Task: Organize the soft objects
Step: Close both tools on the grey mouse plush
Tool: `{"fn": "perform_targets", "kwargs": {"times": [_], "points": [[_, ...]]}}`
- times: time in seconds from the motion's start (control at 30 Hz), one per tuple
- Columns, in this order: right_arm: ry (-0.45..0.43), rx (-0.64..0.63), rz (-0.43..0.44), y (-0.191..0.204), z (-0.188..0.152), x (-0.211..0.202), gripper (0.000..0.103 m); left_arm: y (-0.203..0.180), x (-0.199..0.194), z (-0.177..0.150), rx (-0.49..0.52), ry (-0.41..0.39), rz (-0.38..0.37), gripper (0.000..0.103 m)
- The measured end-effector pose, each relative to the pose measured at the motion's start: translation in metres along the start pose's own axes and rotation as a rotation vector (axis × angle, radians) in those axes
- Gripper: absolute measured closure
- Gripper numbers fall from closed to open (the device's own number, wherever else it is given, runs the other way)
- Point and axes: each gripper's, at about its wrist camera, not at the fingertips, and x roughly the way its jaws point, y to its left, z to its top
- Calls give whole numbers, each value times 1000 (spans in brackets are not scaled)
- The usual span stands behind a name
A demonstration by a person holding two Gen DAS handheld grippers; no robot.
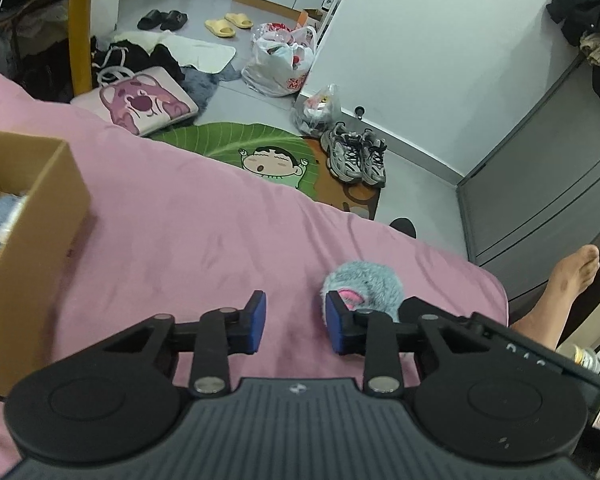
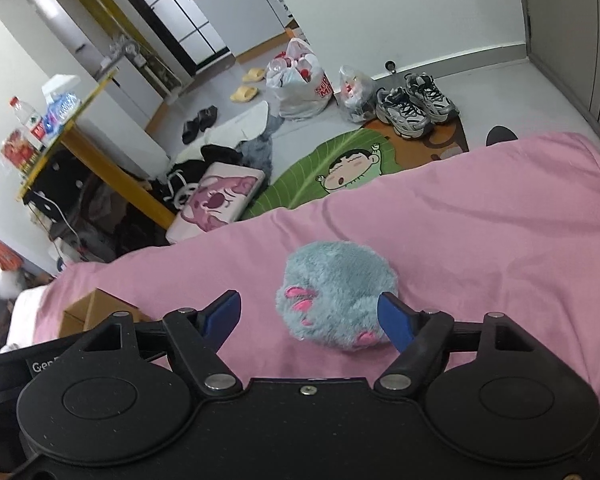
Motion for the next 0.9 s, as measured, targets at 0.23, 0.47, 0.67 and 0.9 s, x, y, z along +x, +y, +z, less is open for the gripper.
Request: {"fn": "perform_targets", "kwargs": {"times": [0.23, 0.47, 0.67, 0.9], "points": [[59, 12, -12, -10, 9, 18, 39, 5, 30, 10, -117, 45, -16, 77], [109, 6, -42, -17, 12, 36, 47, 0, 46, 10, -187, 71, -19, 77], [141, 41, -71, -33, 10, 45, 63, -8, 62, 1, -243, 114, -12, 80], [145, 171, -3, -49, 6, 39, 71, -26, 65, -6, -243, 104, 4, 80]]}}
